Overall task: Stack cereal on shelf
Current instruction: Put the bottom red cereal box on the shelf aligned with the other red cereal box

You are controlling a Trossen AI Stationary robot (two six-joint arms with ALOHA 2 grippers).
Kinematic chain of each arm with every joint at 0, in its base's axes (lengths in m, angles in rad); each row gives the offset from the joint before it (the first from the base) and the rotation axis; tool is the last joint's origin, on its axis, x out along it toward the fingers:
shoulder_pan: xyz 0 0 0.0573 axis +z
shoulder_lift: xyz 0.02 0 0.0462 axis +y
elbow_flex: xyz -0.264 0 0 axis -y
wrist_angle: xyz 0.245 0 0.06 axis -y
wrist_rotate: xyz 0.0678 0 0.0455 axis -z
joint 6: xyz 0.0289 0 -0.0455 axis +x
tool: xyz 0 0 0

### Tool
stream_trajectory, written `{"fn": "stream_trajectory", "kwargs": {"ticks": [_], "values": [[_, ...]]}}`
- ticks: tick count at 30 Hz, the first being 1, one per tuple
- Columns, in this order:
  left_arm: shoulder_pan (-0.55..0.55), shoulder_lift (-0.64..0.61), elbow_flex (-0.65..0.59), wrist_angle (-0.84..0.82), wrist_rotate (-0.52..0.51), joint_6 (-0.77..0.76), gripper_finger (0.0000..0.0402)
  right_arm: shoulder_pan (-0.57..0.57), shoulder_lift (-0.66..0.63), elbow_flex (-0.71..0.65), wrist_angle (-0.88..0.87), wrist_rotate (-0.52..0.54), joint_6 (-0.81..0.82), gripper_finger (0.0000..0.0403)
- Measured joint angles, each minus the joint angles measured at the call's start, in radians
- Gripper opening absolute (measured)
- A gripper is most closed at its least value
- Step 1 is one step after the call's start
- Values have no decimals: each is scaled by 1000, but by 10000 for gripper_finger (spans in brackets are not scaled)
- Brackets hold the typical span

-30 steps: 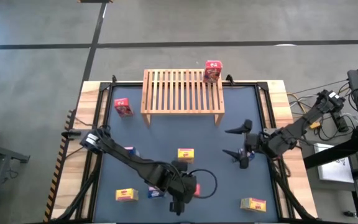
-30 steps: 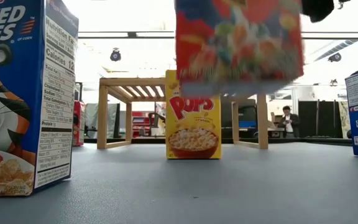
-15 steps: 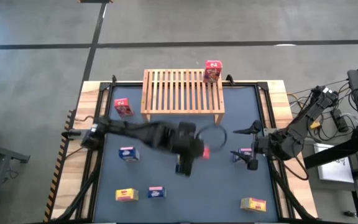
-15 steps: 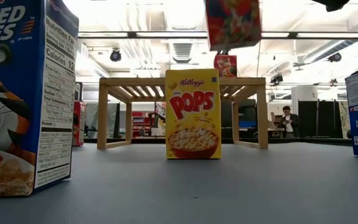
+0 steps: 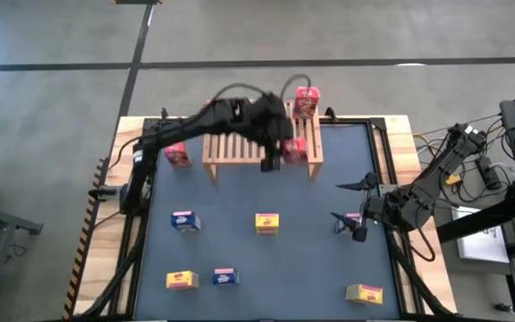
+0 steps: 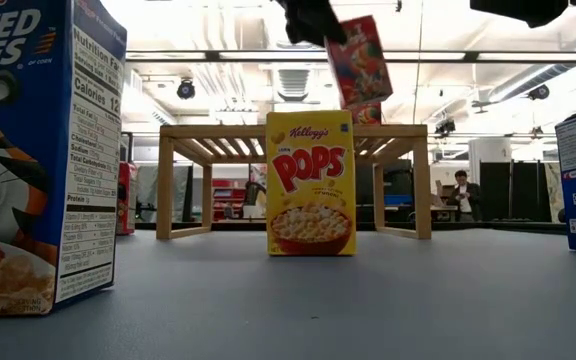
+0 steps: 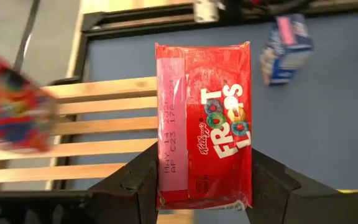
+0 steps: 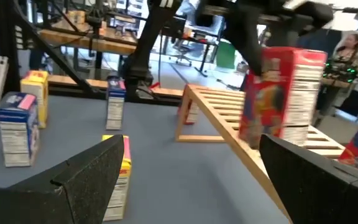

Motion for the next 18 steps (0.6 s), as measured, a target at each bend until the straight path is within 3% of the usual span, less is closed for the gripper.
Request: {"fn": "stream_trajectory", "kwargs": {"ticks": [8,18], "values": [[120,7,-2,60,63,47,161,-3,0,0,-1,2,-69,364],[149,45,-3,191,75,152,161,-3,5,0,-7,6,-71,364]]}}
